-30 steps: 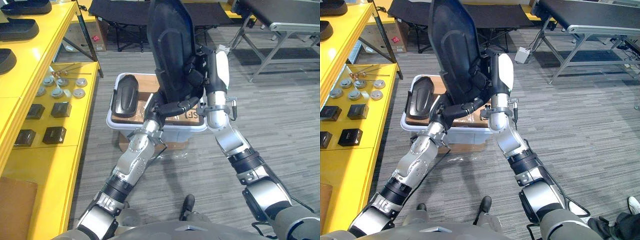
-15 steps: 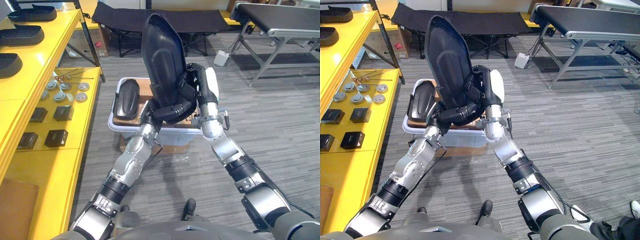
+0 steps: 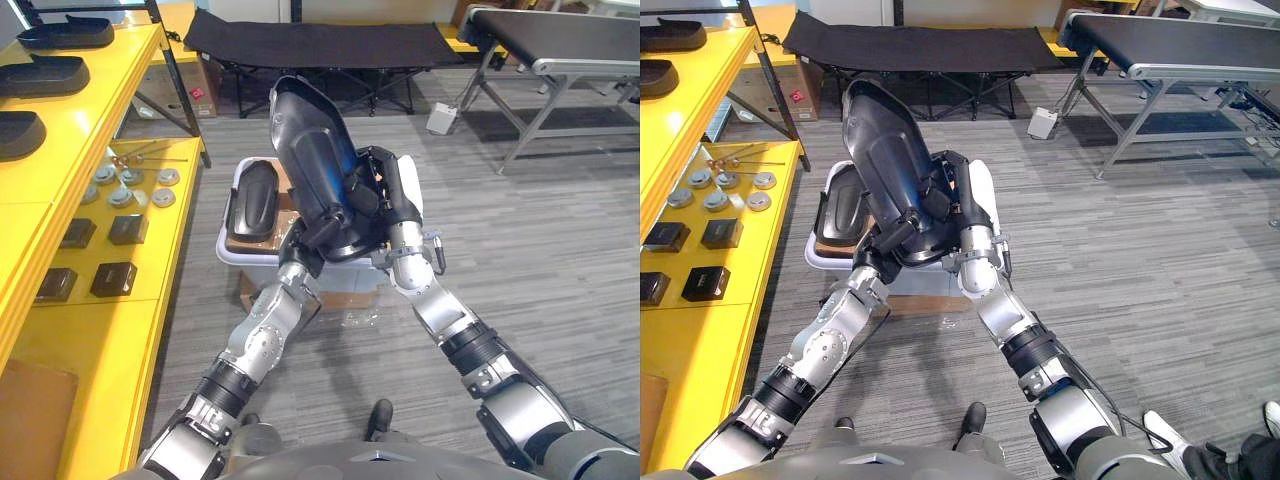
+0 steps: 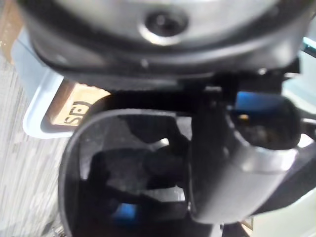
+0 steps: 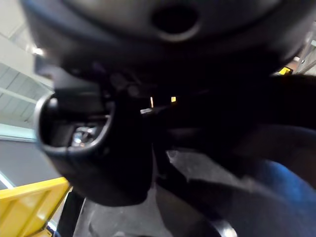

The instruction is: Walk over and take three plastic housings, then place them on the shelf

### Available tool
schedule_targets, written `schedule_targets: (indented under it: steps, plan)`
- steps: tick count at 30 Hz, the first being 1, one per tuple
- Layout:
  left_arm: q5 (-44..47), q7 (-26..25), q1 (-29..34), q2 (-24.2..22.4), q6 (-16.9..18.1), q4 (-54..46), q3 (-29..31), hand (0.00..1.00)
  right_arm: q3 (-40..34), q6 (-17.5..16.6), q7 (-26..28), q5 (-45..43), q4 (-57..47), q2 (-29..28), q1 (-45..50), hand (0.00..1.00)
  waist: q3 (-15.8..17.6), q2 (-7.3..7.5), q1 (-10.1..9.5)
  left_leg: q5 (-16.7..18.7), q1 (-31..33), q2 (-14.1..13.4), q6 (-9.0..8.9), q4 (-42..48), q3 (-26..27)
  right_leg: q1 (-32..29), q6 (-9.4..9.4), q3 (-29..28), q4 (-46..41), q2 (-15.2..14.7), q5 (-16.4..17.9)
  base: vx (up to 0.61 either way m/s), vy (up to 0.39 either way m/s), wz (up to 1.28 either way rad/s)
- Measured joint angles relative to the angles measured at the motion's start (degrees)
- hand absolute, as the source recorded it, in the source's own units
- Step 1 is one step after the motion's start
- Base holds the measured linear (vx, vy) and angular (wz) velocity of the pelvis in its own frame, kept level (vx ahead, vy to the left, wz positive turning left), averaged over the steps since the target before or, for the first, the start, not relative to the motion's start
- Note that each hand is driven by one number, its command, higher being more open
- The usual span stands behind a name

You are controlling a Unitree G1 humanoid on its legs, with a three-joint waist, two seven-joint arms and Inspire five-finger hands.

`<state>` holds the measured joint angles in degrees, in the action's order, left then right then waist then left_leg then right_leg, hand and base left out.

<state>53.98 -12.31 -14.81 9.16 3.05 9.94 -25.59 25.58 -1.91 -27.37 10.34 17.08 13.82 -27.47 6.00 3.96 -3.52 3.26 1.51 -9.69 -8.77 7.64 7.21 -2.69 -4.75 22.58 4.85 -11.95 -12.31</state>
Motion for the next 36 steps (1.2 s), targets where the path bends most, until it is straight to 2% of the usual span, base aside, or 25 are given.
schedule_targets:
  steps: [7,8,13,15,19,24,27,29,31,32,36]
  plan:
    - [-0.4,0.0,1.5,0.0,2.0,0.0,-0.5,0.0,0.2,0.0,-0.1,-0.7,-0.2,-0.6,1.2,0.0,-0.1,0.13,0.58,0.0,-0.1,0.0,0.0,0.0,0.1,0.0,0.01,0.0,0.0,0.0,0.0,0.0,0.0,0.0]
    - [-0.5,0.0,1.9,0.0,2.1,0.0,-0.5,0.0,0.2,0.0,-0.1,-0.8,-0.4,-0.7,1.7,1.0,-0.1,0.13,0.57,0.0,-0.1,0.0,0.0,0.0,0.1,0.0,0.03,0.0,0.0,0.0,0.1,0.0,0.0,0.0]
    - [-4.0,-0.6,2.4,-0.2,2.9,-0.1,-0.2,0.0,0.2,-0.5,0.5,-2.1,-0.9,-1.0,3.2,1.0,-0.1,0.16,0.5,0.0,-0.1,0.0,-0.01,0.0,0.1,0.0,0.26,0.0,0.0,0.0,0.2,0.0,0.0,0.0]
    - [-10.2,-2.7,4.3,-2.2,4.1,-3.3,3.3,0.0,0.1,-1.3,0.7,-2.9,-3.4,-1.8,5.9,1.0,-0.1,0.2,0.58,0.0,-0.2,-0.1,-0.03,0.0,0.4,-0.1,0.89,0.0,0.0,0.1,0.7,0.0,0.0,-0.04]
    - [-22.8,-8.1,5.0,-5.0,4.6,-10.1,9.5,0.0,0.3,-2.4,2.9,-5.2,-10.4,-2.3,11.3,1.0,-0.2,0.17,0.69,0.1,-0.4,-0.2,-0.08,0.0,0.5,0.0,0.77,0.0,-0.3,0.2,0.6,0.0,0.0,-0.02]
    - [-41.2,-14.1,7.8,-5.4,9.6,-18.7,16.6,0.0,-1.0,-3.1,4.9,-11.9,-19.2,-2.7,17.2,1.0,-0.6,0.06,0.55,0.7,-1.2,-0.1,-0.08,0.1,1.2,0.3,0.77,-0.7,-0.3,0.2,0.6,0.0,0.005,-0.07]
    - [-50.6,-19.2,10.6,-5.4,11.5,-20.2,21.7,0.0,-6.4,-5.4,5.9,-16.1,-23.1,-2.7,21.9,1.0,-1.4,0.01,0.46,1.6,-1.9,-0.1,0.21,0.2,2.1,0.3,1.09,-1.4,-0.3,0.2,0.9,0.02,0.024,-0.14]
    - [-56.1,-23.5,13.1,-5.4,11.5,-20.7,25.5,0.0,-11.6,-9.5,9.3,-21.2,-27.2,-2.6,27.1,1.0,-1.6,-0.22,0.74,2.0,-2.1,-0.1,0.35,0.2,2.8,0.1,1.18,-2.0,-0.3,0.2,1.1,0.02,0.025,-0.15]
    - [-59.1,-25.3,15.0,-5.4,11.6,-20.7,27.3,0.0,-14.3,-11.9,11.8,-23.2,-29.3,-2.4,30.0,1.0,-1.7,-0.4,0.99,2.2,-2.1,-0.1,0.39,0.2,3.3,-0.2,1.18,-2.5,-0.3,0.2,1.1,0.03,0.017,-0.12]
    - [-59.4,-26.4,16.9,-5.5,11.6,-20.8,28.2,0.0,-16.2,-13.5,13.9,-24.0,-29.8,-2.4,31.7,1.0,-1.9,-0.68,1.81,2.3,-2.2,-0.1,0.33,0.3,3.5,-0.3,1.19,-2.6,-0.3,0.3,1.1,0.03,0.02,-0.09]
    - [-61.1,-26.2,20.2,-7.1,11.6,-21.8,28.3,0.0,-17.5,-14.0,18.6,-25.3,-30.0,-2.7,36.5,1.0,-2.4,-1.31,2.3,2.7,-2.4,-0.1,0.03,0.3,4.5,-0.7,1.15,-3.6,-0.3,0.3,1.1,0.04,0.025,-0.13]
